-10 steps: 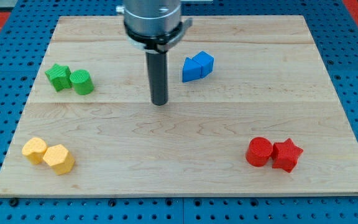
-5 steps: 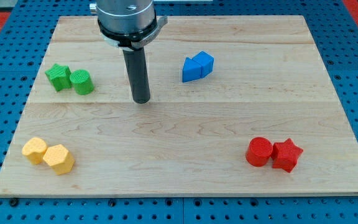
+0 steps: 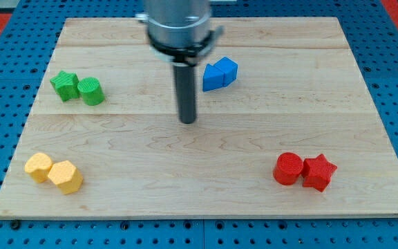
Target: Move the yellow hexagon parallel to the red circle
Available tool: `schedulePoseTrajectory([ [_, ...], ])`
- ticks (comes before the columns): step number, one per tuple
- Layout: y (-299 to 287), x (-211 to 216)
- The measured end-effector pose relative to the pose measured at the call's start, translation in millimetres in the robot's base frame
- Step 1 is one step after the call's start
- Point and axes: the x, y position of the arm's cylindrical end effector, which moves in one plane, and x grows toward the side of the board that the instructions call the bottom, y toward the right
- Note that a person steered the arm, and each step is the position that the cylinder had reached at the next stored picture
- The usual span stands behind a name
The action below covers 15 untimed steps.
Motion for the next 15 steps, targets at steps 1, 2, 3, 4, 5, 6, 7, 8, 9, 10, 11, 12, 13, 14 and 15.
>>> schedulePoseTrajectory([
  [1,7.4,4.5],
  [2,2.8,4.5],
  [3,-4.1,4.5],
  [4,-20.9,4.6],
  [5,-132.4,5.7],
  [6,-221.8,12.1],
  [7,-283.2,33.5],
  [8,-294.3,102.7],
  [9,-281.1,129.9],
  [10,-234.1,112.2],
  [11,-193.4,109.9],
  [12,-109.0,109.9],
  [13,-91.0,110.3],
  [14,-183.4,145.4],
  [15,-299.5,139.9],
])
